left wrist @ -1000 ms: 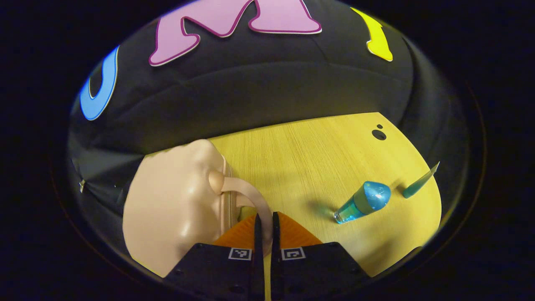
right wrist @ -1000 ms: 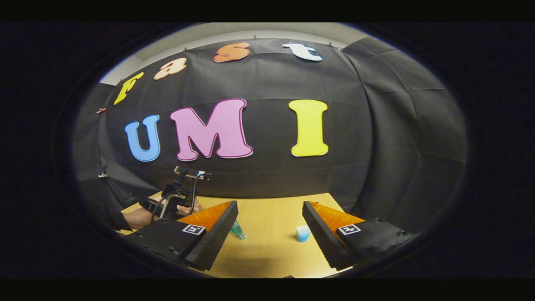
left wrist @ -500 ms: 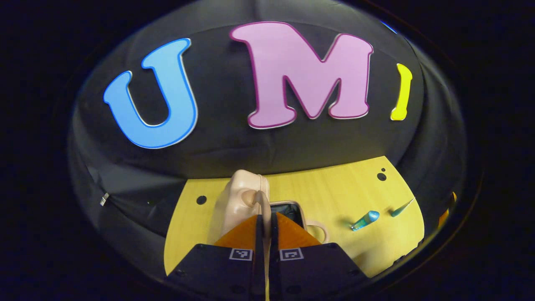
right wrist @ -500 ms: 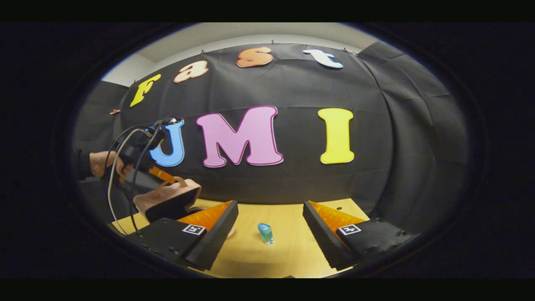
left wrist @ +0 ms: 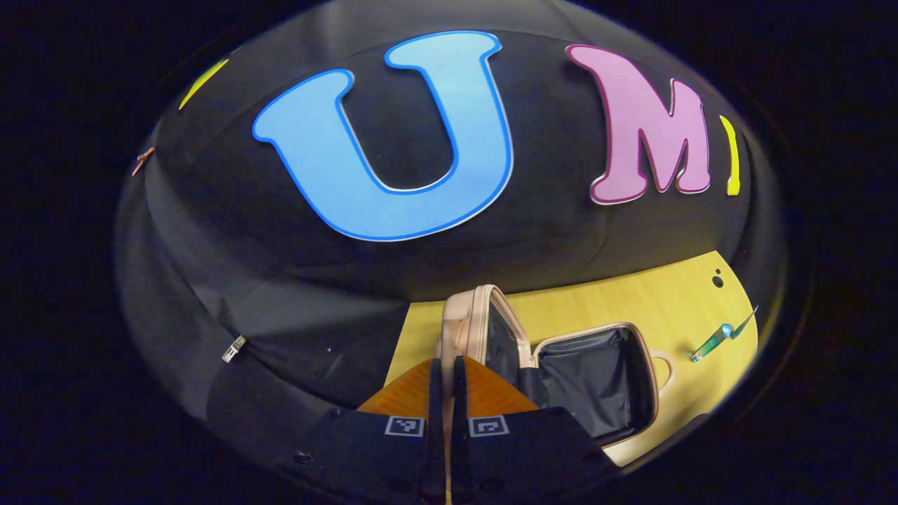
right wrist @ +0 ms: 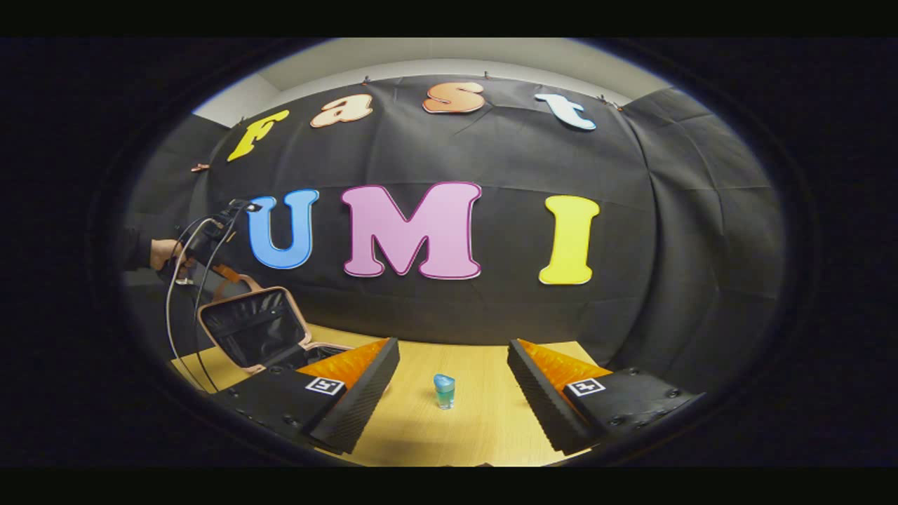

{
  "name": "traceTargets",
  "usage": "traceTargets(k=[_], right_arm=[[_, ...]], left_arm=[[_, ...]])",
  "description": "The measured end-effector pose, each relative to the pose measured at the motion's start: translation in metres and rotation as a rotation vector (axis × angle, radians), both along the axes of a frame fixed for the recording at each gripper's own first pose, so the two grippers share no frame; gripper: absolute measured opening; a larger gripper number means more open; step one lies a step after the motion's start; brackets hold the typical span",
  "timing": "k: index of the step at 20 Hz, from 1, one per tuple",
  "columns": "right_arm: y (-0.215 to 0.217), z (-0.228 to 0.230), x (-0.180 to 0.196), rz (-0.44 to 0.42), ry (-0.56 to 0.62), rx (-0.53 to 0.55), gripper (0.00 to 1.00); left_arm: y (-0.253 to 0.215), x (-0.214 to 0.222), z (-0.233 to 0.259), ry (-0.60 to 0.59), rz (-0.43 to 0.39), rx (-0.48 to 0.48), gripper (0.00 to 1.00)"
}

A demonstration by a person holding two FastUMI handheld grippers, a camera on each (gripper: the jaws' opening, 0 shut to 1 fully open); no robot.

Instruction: First open the suitcase, pack the skin care products into it, and then close the suitcase.

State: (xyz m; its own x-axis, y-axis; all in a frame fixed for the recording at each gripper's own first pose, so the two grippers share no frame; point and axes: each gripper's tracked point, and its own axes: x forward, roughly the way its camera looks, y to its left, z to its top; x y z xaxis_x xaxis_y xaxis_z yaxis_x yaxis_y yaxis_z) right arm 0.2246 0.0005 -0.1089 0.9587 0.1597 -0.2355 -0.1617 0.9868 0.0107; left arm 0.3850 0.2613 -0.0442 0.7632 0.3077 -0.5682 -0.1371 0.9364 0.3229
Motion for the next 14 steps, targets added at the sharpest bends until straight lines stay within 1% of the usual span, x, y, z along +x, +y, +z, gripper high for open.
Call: traceTargets(k=[4, 6, 7, 8, 9, 10, 11, 12, 13, 14], right_arm=[[0.018, -0.008, 0.004, -0.012, 0.012, -0.025, 0.98], [0.026, -0.013, 0.008, -0.021, 0.017, -0.031, 0.98], [0.03, -0.017, 0.01, -0.025, 0.026, -0.026, 0.92], [0.034, -0.021, 0.012, -0.025, 0.037, -0.022, 0.98], [0.035, -0.025, 0.015, -0.032, 0.045, -0.03, 0.98], [0.034, -0.028, 0.02, -0.042, 0.041, -0.046, 0.98], [0.03, -0.03, 0.024, -0.055, 0.041, -0.057, 0.96], [0.027, -0.034, 0.028, -0.069, 0.044, -0.059, 0.96], [0.023, -0.037, 0.031, -0.082, 0.049, -0.06, 0.96], [0.021, -0.038, 0.034, -0.094, 0.05, -0.063, 0.96]], left_arm=[[0.071, 0.002, -0.042, 0.034, 0.026, 0.046, 0.09], [0.103, 0.002, -0.072, 0.048, 0.046, 0.041, 0.08], [0.116, 0.001, -0.089, 0.063, 0.061, 0.04, 0.09], [0.125, 0.002, -0.105, 0.077, 0.068, 0.036, 0.09], [0.132, 0.004, -0.119, 0.084, 0.074, 0.03, 0.12], [0.137, 0.009, -0.132, 0.082, 0.078, 0.017, 0.08], [0.144, 0.01, -0.147, 0.089, 0.082, 0.008, 0.09], [0.15, 0.012, -0.161, 0.103, 0.089, -0.002, 0.12], [0.158, 0.01, -0.175, 0.12, 0.1, -0.012, 0.09], [0.163, 0.01, -0.186, 0.137, 0.109, -0.019, 0.09]])
